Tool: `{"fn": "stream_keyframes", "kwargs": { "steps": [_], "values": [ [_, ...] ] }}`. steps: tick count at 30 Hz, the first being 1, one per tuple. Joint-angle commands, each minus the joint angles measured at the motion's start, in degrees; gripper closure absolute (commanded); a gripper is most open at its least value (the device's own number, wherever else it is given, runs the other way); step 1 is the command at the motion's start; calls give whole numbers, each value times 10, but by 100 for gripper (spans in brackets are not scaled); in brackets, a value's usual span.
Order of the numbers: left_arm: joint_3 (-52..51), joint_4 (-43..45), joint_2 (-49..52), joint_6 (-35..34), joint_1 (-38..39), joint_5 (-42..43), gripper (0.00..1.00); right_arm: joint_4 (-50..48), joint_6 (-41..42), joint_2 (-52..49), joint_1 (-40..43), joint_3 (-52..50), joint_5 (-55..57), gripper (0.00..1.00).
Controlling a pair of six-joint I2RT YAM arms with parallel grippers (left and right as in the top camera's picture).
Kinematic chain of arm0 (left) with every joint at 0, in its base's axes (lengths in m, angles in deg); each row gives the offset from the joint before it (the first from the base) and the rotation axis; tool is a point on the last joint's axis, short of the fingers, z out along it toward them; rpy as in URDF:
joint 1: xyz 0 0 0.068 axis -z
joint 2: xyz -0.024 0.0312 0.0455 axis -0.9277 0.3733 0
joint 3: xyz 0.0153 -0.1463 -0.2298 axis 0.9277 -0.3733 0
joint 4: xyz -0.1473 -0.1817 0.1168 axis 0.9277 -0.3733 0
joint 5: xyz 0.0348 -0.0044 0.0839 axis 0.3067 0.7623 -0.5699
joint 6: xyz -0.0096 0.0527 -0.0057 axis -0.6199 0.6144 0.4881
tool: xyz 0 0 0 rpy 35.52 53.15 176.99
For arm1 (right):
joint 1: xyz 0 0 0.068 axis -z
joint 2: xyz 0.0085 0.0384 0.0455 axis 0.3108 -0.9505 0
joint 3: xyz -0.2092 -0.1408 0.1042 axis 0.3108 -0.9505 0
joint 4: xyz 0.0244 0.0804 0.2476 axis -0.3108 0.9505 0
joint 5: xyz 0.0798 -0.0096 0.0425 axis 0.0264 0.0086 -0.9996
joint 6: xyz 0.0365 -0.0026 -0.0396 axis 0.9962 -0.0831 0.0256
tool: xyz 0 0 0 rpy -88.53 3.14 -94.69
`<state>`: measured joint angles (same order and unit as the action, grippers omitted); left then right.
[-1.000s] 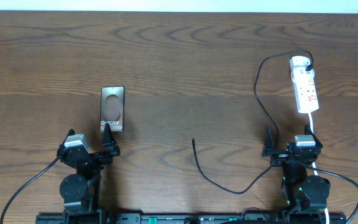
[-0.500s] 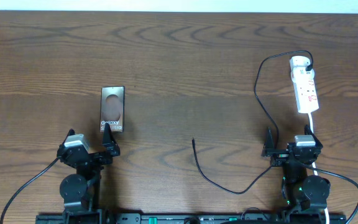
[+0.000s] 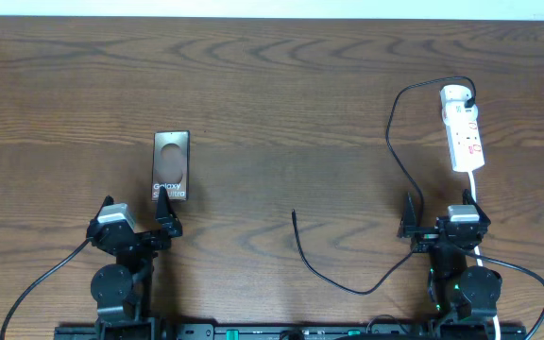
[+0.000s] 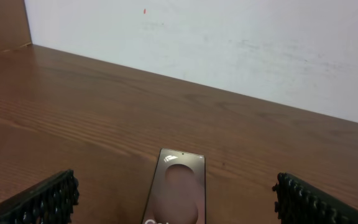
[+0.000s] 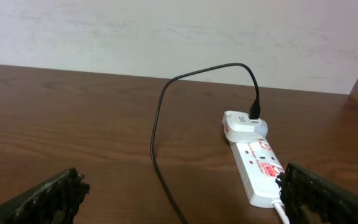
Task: Plug charger to phone and switch on socket
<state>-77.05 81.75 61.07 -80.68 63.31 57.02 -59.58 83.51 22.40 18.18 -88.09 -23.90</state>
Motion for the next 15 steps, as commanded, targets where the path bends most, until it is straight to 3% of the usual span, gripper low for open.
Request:
{"fn": "stream_keyframes", "kwargs": {
  "steps": [1, 8, 15],
  "values": [
    [-8, -17, -3, -3, -2, 27, 0, 3, 7, 5, -8, 0, 5, 1],
    [66, -40, 39, 31, -2, 50, 0, 3, 7, 5, -8, 0, 5, 1],
    [269, -122, 267, 54, -2, 50, 0, 3, 7, 5, -8, 0, 5, 1]
  ]
}}
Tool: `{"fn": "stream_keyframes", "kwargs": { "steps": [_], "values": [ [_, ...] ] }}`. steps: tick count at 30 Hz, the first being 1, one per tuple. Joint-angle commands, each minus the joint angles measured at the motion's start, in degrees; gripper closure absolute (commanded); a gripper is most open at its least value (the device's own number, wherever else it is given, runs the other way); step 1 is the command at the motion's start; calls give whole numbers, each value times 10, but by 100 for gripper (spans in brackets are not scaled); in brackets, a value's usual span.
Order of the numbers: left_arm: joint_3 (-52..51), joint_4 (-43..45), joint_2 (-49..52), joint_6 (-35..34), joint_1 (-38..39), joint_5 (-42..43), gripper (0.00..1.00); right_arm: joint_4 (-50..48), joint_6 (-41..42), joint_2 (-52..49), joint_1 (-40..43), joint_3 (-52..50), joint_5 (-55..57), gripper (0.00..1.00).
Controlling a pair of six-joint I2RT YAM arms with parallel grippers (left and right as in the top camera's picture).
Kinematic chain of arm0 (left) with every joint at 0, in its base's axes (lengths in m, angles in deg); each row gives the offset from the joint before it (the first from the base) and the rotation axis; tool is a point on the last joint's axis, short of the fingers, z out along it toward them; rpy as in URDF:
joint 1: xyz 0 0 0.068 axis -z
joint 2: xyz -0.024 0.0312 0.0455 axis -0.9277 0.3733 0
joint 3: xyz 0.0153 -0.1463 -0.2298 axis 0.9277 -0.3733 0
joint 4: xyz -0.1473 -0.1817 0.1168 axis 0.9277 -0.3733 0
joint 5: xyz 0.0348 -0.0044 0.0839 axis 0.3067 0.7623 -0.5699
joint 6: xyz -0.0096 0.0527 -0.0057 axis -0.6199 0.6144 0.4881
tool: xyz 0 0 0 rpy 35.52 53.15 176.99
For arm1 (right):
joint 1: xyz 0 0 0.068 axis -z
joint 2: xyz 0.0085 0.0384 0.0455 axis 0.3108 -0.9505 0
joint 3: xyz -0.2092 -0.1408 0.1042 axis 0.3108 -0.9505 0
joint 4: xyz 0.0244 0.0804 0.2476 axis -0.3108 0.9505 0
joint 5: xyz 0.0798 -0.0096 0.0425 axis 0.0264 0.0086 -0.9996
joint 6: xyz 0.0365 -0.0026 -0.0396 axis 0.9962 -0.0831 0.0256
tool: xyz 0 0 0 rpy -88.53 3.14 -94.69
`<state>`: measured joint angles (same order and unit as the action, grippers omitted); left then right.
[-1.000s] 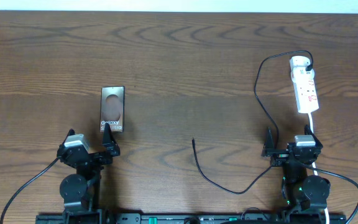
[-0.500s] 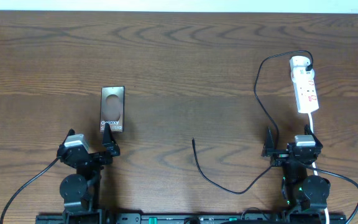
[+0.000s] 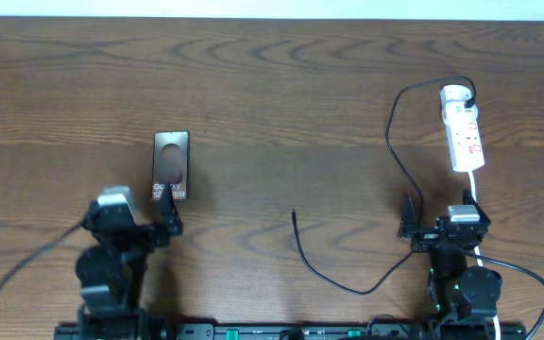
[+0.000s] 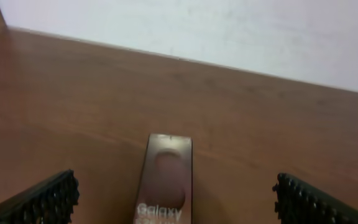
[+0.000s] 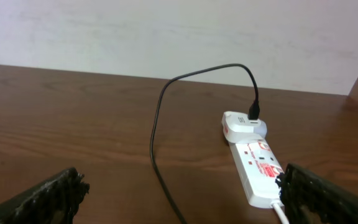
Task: Plug charger to phone and switch on socket
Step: 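Reach the left gripper down over the boxed Galaxy phone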
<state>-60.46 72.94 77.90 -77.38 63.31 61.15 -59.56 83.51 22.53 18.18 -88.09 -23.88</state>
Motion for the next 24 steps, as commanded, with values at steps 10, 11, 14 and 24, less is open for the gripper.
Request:
{"fn": "stream_keyframes", "kwargs": {
  "steps": [10, 11, 14, 24],
  "values": [
    [455, -286, 474, 20, -2, 10, 0, 3, 7, 4, -8, 0, 5, 1],
    [469, -295, 497, 20, -2, 10, 0, 3, 7, 4, -8, 0, 5, 1],
    [479, -301, 555, 20, -2, 9, 0, 3, 7, 4, -8, 0, 5, 1],
    [479, -291, 644, 20, -2, 19, 80, 3, 7, 4, -8, 0, 5, 1]
  ]
}}
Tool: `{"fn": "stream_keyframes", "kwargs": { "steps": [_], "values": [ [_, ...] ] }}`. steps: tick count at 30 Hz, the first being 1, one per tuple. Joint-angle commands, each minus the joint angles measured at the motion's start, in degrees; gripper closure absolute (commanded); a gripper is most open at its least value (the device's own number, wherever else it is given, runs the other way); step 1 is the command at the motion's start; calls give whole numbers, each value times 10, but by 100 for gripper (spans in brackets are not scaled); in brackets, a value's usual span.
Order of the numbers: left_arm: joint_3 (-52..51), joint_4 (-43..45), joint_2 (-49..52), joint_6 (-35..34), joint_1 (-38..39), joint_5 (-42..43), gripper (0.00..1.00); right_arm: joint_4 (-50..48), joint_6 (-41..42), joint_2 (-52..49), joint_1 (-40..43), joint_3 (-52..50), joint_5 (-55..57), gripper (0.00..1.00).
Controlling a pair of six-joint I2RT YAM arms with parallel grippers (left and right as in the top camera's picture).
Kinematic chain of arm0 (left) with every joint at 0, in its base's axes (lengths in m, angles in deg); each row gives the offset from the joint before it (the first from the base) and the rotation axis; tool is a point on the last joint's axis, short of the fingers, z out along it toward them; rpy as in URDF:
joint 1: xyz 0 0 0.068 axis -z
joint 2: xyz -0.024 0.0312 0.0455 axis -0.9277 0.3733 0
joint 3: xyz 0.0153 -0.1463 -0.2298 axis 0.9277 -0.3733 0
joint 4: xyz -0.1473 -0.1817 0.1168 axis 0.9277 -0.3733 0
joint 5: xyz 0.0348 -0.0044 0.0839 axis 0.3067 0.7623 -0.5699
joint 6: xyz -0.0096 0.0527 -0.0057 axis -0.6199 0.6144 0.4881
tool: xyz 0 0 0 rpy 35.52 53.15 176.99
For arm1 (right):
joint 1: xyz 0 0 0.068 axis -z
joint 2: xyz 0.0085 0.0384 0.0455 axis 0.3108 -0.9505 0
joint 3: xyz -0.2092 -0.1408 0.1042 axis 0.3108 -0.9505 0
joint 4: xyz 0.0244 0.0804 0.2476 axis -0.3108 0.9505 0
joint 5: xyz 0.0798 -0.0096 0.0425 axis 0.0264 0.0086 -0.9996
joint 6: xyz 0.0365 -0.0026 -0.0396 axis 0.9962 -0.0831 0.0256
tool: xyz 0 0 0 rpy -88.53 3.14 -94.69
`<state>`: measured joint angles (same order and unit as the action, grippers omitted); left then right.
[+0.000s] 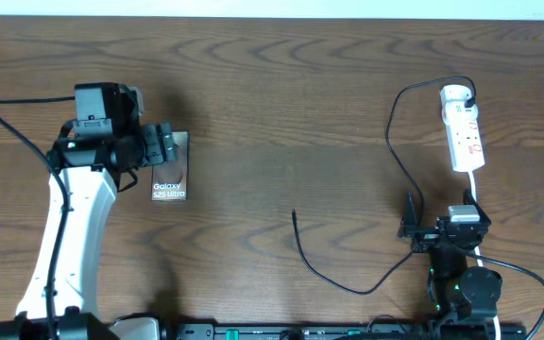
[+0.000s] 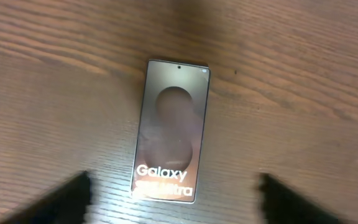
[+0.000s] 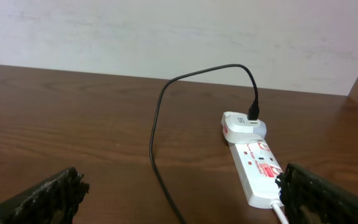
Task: Plug charger to phone and switch on socket
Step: 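Reach the left gripper down over the boxed Galaxy phone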
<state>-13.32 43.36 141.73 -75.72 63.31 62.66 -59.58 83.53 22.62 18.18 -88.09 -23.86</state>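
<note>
The phone (image 1: 170,182) lies face up on the wooden table (image 1: 272,85), its screen reading "Galaxy S25 Ultra". My left gripper (image 1: 159,146) hovers over its far end, covering that end in the overhead view. In the left wrist view the phone (image 2: 173,134) sits between my blurred fingers (image 2: 61,202), open and apart from it. The black charger cable (image 1: 392,142) runs from a white adapter (image 1: 455,94) on the white socket strip (image 1: 466,137) to its free end (image 1: 294,214) mid-table. My right gripper (image 1: 442,212) rests open near the front edge, facing the strip (image 3: 260,171).
The strip's own white lead (image 1: 475,189) runs back past my right arm's base. A white wall (image 3: 179,31) rises behind the table's far edge. Bare wood (image 1: 281,142) lies between the phone and the cable's loop.
My left arm has stretched out from the front edge and now holds its gripper above the phone, looking down on it. The phone, cable and right arm have not moved.
Both arms first rested at the front edge with grippers open, the phone ahead of the left one and the cable loose. Then the left arm had shifted slightly toward the phone. Now its open gripper hangs over the phone; the right arm has stayed still.
</note>
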Motion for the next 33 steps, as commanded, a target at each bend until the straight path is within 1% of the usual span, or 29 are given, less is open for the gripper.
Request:
{"fn": "stream_keyframes", "kwargs": {
  "steps": [1, 2, 3, 9, 12, 15, 19, 23, 27, 29, 33],
  "values": [
    [7, 7, 5, 4, -2, 4, 74, 3, 7, 3, -8, 0, 4, 1],
    [7, 8, 5, 4, -2, 4, 46, 3, 7, 3, -8, 0, 4, 1],
    [7, 9, 5, 3, -2, 5, 2, 3, 7, 3, -8, 0, 4, 1],
    [7, 11, 5, 0, -2, 18, 2, 3, 7, 3, -8, 0, 4, 1],
    [8, 24, 6, 4, -2, 19, 2, 3, 7, 3, -8, 0, 4, 1],
    [19, 14, 16, 15, -2, 18, 2, 3, 7, 3, -8, 0, 4, 1],
    [83, -54, 64, 21, -2, 16, 2, 3, 7, 3, -8, 0, 4, 1],
    [165, -125, 131, 23, -2, -10, 2, 3, 7, 3, -8, 0, 4, 1],
    [227, -177, 189, 23, -2, -10, 2, 3, 7, 3, -8, 0, 4, 1],
    [245, -198, 214, 23, -2, -10, 2, 3, 7, 3, -8, 0, 4, 1],
    [248, -209, 249, 23, -2, -10, 2, 3, 7, 3, -8, 0, 4, 1]
  ]
}}
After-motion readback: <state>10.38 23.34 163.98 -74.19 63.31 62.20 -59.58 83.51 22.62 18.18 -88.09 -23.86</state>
